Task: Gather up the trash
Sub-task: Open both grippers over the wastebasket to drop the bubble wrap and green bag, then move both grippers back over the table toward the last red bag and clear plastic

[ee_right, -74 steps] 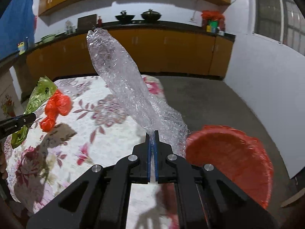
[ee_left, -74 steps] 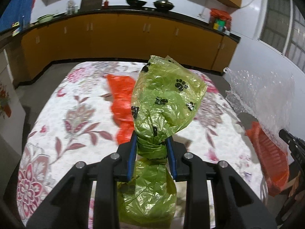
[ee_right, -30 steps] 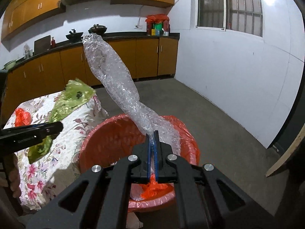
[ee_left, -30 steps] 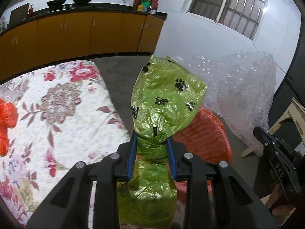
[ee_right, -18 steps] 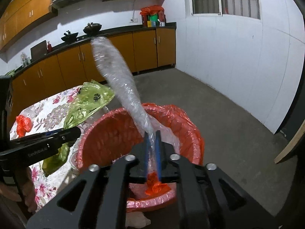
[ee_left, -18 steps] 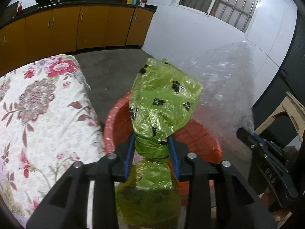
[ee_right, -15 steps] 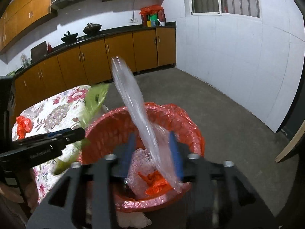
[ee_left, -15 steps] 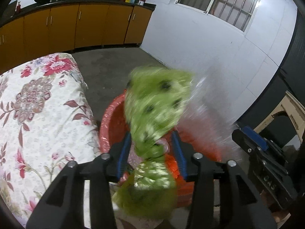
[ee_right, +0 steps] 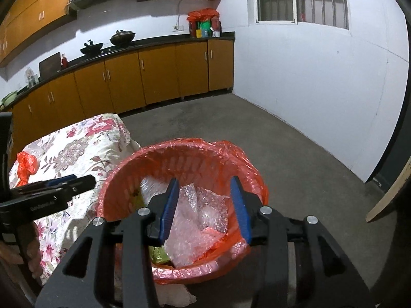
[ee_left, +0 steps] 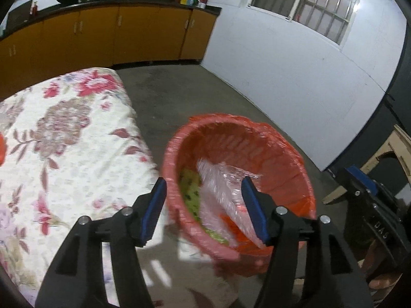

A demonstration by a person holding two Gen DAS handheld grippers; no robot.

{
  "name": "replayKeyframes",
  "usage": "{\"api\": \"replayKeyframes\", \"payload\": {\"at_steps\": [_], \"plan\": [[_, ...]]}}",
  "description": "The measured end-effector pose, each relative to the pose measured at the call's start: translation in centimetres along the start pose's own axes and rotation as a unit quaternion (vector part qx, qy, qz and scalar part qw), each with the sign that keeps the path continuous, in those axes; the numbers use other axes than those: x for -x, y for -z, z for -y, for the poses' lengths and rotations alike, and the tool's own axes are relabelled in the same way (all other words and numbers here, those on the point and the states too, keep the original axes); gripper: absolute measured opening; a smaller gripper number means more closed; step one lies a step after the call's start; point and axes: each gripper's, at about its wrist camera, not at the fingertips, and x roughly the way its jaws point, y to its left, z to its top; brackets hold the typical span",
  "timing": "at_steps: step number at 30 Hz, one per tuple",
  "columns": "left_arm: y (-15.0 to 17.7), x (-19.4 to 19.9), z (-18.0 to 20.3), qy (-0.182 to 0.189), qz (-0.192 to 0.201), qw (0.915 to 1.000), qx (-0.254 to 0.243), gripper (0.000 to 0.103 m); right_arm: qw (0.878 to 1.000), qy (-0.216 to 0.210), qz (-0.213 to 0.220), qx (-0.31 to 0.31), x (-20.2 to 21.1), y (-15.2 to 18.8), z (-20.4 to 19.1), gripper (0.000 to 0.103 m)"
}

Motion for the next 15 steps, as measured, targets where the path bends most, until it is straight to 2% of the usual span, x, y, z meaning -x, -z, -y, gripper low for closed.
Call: {"api": "replayKeyframes", "payload": {"at_steps": [3, 8, 13, 15], "plan": [[0.1, 1.3, -1.7, -0.032, 0.012, 0.9994, -0.002, 0.063, 1.0, 0.0, 0.008, 0.007, 0.1, -0.1, -0.7, 0.052], [0.7, 4.2, -6.9, -0.11, 0.03, 0.9935, 0.011, 0.067, 1.0, -0.015, 0.016, 0.009, 0.1, -0.4, -2.0, 0.06], [1.7, 7.3, -13.7, -0.193, 0.037, 0.9793, 0.049, 0.067, 0.999, -0.041, 0.014, 0.013, -0.4, -0.6, -3.9, 0.066], [2.2, 8.7, -16.7, -0.228, 0.037, 0.9705, 0.068, 0.067, 0.998, -0.054, 0.01, 0.017, -0.6, -0.7, -4.9, 0.066]]}}
